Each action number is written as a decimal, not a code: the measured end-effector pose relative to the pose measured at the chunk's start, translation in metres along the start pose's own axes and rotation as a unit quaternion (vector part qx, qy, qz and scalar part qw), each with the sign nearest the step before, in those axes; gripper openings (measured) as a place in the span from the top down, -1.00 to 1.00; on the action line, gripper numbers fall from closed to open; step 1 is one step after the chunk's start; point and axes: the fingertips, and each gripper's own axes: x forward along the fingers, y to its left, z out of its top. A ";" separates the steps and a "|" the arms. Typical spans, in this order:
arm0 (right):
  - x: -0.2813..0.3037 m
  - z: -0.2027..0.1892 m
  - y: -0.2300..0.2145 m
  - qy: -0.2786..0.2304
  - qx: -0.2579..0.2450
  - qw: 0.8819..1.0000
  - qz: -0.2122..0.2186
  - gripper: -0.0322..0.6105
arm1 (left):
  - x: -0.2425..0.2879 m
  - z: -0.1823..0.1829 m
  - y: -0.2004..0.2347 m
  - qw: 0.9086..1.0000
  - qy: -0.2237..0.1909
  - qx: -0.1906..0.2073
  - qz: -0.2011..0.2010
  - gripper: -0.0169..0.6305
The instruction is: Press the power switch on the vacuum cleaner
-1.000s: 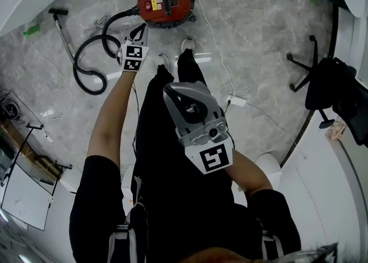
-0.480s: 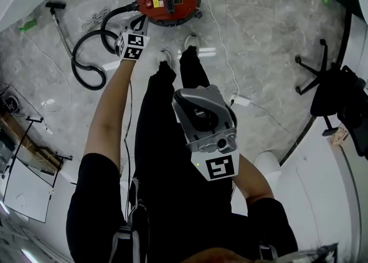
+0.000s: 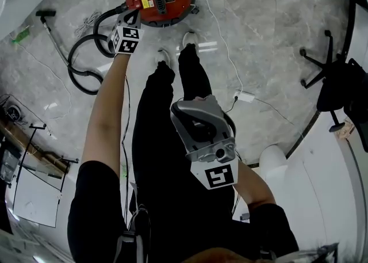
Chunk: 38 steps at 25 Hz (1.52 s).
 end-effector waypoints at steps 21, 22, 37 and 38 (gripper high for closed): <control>0.013 -0.039 0.009 0.024 0.025 0.999 0.026 0.84 | 0.039 -0.024 0.011 0.999 0.037 -0.028 -0.022 0.89; 0.015 -0.038 0.007 0.023 0.026 0.999 0.024 0.84 | 0.041 -0.025 0.010 0.998 0.044 -0.023 -0.031 0.89; 0.019 -0.036 0.015 0.019 0.031 0.999 0.020 0.84 | 0.041 -0.024 0.010 0.998 0.037 0.005 -0.042 0.89; 0.018 -0.034 0.014 0.018 0.030 0.999 0.017 0.84 | 0.040 -0.020 0.010 0.998 0.035 0.001 -0.043 0.89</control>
